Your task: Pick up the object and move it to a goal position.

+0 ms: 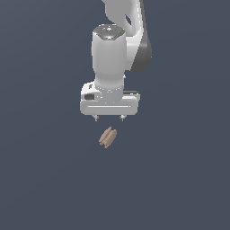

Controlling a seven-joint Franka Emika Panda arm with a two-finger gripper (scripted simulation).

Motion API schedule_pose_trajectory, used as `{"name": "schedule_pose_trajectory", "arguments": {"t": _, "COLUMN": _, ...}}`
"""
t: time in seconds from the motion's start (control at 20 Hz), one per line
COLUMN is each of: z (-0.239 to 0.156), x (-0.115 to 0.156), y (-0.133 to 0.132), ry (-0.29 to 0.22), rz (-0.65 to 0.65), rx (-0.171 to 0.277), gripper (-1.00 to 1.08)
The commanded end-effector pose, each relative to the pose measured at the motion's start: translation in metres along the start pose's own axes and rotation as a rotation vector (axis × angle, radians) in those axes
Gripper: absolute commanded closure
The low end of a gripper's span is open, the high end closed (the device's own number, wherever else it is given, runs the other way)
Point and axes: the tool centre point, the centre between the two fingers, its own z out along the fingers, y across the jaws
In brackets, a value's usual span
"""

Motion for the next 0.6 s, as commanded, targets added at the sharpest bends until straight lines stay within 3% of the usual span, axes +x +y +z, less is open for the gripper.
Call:
{"name": "schedule_pose_trajectory", "arguments": {"t": 0.0, "z": 0.000, "x": 0.000, "y": 0.001, "ry": -0.001, "rz": -0.002, "rx": -0.002, "gripper": -0.92}}
{"name": "schedule_pose_trajectory", "arguments": {"t": 0.55, "z": 0.009, "x": -0.002, "y": 0.001, "ry": -0.009, "rz": 0.034, "rx": 0.002, "gripper": -0.92}}
